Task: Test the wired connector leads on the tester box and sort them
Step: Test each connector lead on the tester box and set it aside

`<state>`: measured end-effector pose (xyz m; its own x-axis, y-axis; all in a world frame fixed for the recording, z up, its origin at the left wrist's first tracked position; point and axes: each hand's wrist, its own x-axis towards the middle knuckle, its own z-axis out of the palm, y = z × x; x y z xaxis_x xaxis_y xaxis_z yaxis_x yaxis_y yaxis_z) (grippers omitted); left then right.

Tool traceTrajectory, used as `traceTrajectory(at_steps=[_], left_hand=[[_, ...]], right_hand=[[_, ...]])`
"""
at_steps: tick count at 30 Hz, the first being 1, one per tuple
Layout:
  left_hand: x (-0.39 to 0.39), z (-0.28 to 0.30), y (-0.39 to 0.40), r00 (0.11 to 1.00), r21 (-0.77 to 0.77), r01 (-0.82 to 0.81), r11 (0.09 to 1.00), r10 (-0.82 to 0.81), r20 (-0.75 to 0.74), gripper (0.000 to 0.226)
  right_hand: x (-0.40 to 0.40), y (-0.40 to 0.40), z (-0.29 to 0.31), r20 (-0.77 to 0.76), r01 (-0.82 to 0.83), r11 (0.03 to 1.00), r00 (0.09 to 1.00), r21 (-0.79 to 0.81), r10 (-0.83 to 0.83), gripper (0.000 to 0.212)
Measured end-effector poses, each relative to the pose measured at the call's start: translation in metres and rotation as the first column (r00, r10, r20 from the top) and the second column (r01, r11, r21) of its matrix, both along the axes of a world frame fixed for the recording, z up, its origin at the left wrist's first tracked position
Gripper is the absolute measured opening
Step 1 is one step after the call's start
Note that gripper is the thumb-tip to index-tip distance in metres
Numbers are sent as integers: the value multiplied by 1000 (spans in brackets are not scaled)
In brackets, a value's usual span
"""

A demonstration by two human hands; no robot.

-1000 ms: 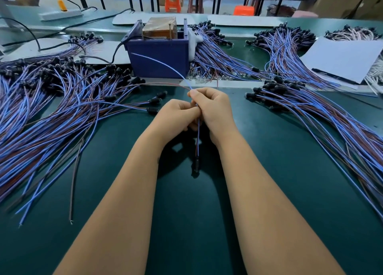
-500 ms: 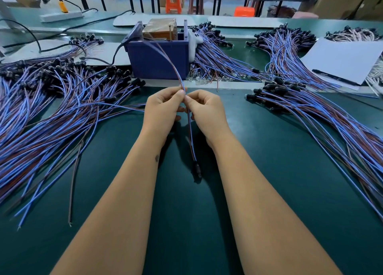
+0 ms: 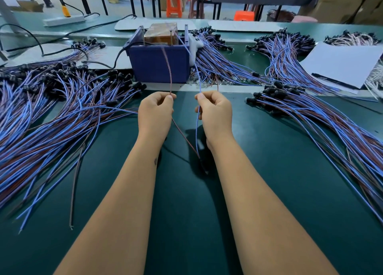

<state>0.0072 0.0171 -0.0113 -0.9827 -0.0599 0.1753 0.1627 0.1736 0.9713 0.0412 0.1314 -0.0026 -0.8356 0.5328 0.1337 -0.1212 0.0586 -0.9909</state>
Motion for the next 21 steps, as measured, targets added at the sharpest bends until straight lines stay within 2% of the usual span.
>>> traceTrajectory(at_steps=[7, 16, 21], left_hand=[[-2, -2, -2, 999, -40, -36, 999, 36, -6, 23], [-3, -1, -2, 994, 46, -96, 994, 94, 57, 19], [-1, 1, -3, 984, 84, -142, 986, 132, 116, 14]], right_hand=[[-3, 2, -4, 27, 1, 1000, 1000, 14, -2, 17], [-4, 0, -6, 51, -22, 998, 999, 65, 18, 15], [-2, 0, -3, 55, -38, 998, 998, 46, 35, 25]])
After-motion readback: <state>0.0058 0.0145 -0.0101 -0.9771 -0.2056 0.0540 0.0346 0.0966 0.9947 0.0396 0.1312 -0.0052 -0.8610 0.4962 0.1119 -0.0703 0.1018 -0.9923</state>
